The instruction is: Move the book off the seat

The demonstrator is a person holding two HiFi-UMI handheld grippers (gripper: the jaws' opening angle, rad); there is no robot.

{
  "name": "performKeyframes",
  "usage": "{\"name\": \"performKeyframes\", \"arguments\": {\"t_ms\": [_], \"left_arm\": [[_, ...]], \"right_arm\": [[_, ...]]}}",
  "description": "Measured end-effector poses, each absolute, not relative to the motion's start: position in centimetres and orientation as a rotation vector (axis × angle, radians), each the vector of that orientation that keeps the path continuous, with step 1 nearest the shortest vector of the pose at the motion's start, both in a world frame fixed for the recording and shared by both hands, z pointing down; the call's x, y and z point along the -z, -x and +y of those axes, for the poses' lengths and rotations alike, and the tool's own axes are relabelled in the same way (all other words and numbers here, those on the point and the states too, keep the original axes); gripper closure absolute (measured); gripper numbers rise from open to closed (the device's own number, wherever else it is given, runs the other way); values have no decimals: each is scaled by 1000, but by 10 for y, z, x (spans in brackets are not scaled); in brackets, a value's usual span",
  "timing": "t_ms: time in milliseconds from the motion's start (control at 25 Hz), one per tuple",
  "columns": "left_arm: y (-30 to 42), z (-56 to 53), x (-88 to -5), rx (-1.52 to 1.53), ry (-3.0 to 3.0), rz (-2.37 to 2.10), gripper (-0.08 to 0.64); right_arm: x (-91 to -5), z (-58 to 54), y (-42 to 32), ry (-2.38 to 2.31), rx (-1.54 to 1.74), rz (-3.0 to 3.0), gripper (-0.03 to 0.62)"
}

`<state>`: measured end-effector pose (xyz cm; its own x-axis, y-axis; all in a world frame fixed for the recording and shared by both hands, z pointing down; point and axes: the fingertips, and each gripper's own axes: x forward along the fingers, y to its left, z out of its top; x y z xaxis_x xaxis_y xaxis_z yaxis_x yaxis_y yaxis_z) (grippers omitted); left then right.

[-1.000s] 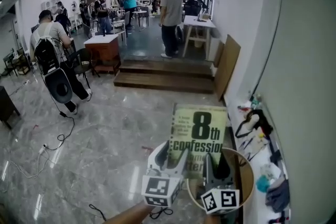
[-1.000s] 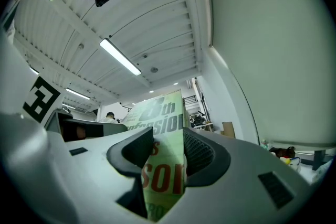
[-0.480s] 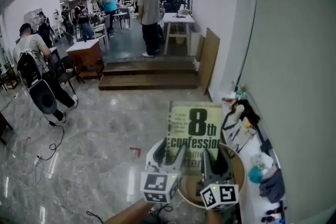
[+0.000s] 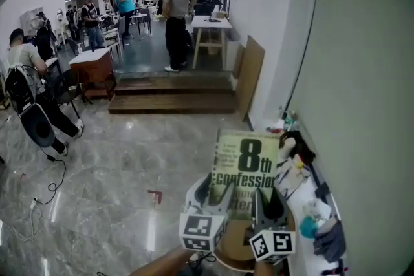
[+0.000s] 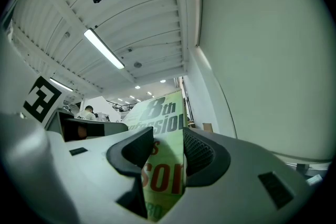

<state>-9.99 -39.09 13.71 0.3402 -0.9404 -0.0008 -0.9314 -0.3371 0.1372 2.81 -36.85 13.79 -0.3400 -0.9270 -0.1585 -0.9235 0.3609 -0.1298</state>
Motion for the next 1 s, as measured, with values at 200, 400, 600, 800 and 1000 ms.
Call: {"name": "performKeyframes", "arguments": {"t_ms": [200,400,600,800,1000], "left_arm": [[106,-445,-150,110,-2472,-1697,316],[110,-488,-180,57,-2457,-1627,316],[109,-522,-221,-12,-2443,-1525,316],[77,-545,-266,-111,-2455,-1404,316],[36,-556,-323,-198,-2436,-1322,316]], "right_arm": [[-147,-420,-21,1708,40,2415,410],[-178,-456,-18,1791,120,2401,410],[-214,-483,-16,1894,207,2379,410],[-263,-496,-43,2007,334,2321,410],[-318,-501,-82,2084,448,2275,410]]}}
